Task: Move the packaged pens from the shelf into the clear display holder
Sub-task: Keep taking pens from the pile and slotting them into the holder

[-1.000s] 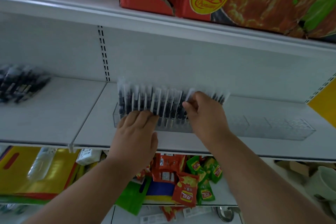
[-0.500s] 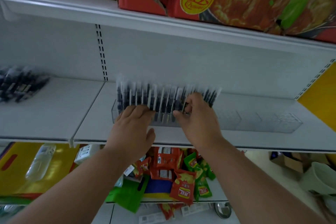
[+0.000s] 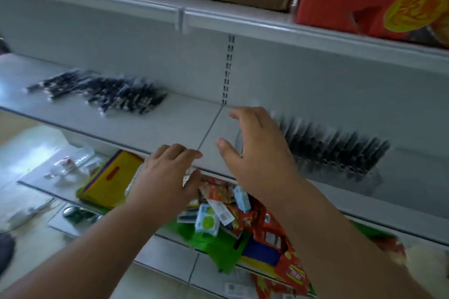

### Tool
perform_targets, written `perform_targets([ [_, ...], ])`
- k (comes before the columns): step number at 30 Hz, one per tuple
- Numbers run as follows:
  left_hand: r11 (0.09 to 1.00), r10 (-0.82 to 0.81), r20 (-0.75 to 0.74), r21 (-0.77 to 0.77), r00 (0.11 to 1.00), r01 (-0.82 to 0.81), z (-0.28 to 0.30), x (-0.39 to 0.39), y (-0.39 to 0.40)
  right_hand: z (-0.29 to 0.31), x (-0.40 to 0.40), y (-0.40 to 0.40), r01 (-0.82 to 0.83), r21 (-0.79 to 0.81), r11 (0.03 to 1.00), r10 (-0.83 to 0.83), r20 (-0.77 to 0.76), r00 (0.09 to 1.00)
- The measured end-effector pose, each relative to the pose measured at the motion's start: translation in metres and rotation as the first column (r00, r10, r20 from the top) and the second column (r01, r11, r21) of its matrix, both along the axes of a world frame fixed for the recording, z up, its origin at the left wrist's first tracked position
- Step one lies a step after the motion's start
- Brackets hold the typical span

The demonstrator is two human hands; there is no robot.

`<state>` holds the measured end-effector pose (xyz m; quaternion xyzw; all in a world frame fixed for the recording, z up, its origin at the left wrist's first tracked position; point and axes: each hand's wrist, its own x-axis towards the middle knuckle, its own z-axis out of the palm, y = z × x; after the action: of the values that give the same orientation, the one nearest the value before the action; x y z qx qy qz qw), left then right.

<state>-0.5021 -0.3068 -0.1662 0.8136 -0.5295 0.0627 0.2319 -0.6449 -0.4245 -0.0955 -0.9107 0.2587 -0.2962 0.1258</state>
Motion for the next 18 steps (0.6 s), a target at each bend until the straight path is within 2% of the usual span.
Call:
perform_targets([
  [7, 0.978, 0.182, 0.006, 0.098, 0.983, -0.182, 0.001, 0.098, 0.089, 0.017, 0.112, 0.068, -0.114, -0.013, 0.993, 0.108, -0.221, 0.969],
  [13, 0.972, 0.198, 0.060, 0.119, 0.978, -0.204, 0.009, 0.205, 0.157, 0.014, 0.218, 0.129, -0.053, 0.020, 0.998, 0.056, -0.221, 0.974],
  [18, 0.976, 0.156, 0.063, 0.141, 0.986, -0.163, 0.014, 0.270, 0.167, 0.018, 0.267, 0.143, 0.052, 0.067, 0.996, -0.036, -0.230, 0.973],
])
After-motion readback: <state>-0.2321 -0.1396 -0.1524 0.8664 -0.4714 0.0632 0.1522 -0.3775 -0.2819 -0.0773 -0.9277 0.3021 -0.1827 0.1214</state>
